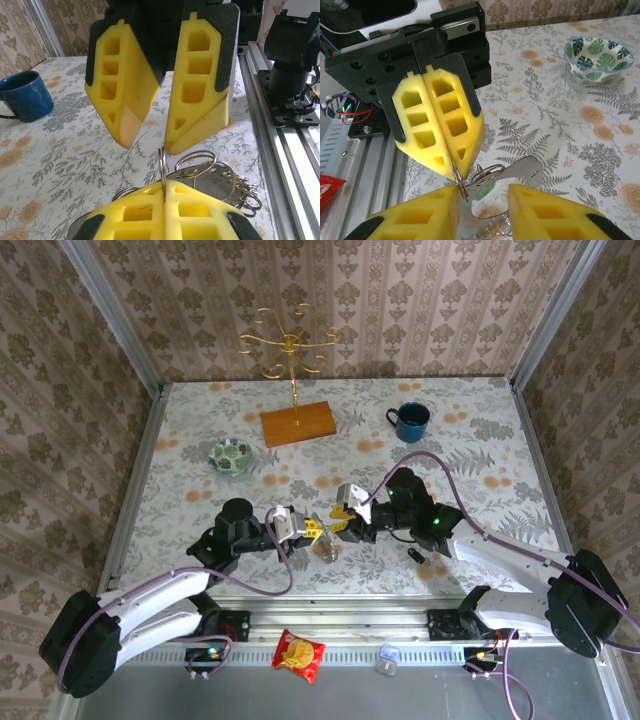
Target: Put the keys on the keyring
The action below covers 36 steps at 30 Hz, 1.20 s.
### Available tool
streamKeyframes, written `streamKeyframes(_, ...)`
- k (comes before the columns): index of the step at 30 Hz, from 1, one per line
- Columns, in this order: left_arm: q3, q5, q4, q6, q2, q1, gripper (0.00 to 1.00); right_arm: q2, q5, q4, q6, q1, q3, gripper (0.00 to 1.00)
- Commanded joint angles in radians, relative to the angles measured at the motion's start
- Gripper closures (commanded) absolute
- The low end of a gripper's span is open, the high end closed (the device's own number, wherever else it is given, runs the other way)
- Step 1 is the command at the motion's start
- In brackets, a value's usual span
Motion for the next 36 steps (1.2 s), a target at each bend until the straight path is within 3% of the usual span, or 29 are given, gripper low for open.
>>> streamKeyframes(1,-0.005,0.018,0.051,-0.016,0.002,-0.008,1.0,0.019,-0.058,0.041,-0.009,0.006,-0.004,0.7)
streamKeyframes(6,-0.003,0.018,0.053,-0.014,0.003,-0.008,1.0,0.048,-0.072,0.024,-0.027,0.017,0.021,0.78)
streamKeyframes(9,0.003,0.015,0.044,-0.008,0.004,-0.007,1.0,0.054,-0.078,-0.004,-0.046,0.018,0.041,0.97)
streamKeyframes(11,0.006,-0.008,0.035,-0.005,-0.001,-0.008,1.0,0.046,-0.07,-0.033,-0.063,0.019,0.05,1.0)
streamKeyframes(13,0.017,-0.07,0.004,-0.003,-0.009,-0.009,0.77,0.031,-0.056,-0.081,-0.09,0.019,0.067,1.0)
streamKeyframes(16,0.049,-0.091,-0.069,0.037,-0.033,-0.01,0.71,0.023,-0.001,-0.21,-0.171,0.033,0.117,1.0)
streamKeyframes(22,0.115,-0.093,-0.218,0.113,-0.047,-0.017,0.75,0.056,0.162,-0.451,-0.334,0.087,0.235,1.0)
streamKeyframes(30,0.142,-0.074,-0.252,0.134,-0.021,-0.027,0.78,0.099,0.239,-0.541,-0.391,0.149,0.337,1.0)
streamKeyframes(35,0.143,-0.062,-0.245,0.146,-0.021,-0.027,0.98,0.1,0.232,-0.535,-0.388,0.164,0.351,1.0)
streamKeyframes(36,0.139,-0.06,-0.239,0.146,-0.025,-0.028,1.0,0.088,0.232,-0.511,-0.374,0.161,0.334,0.93)
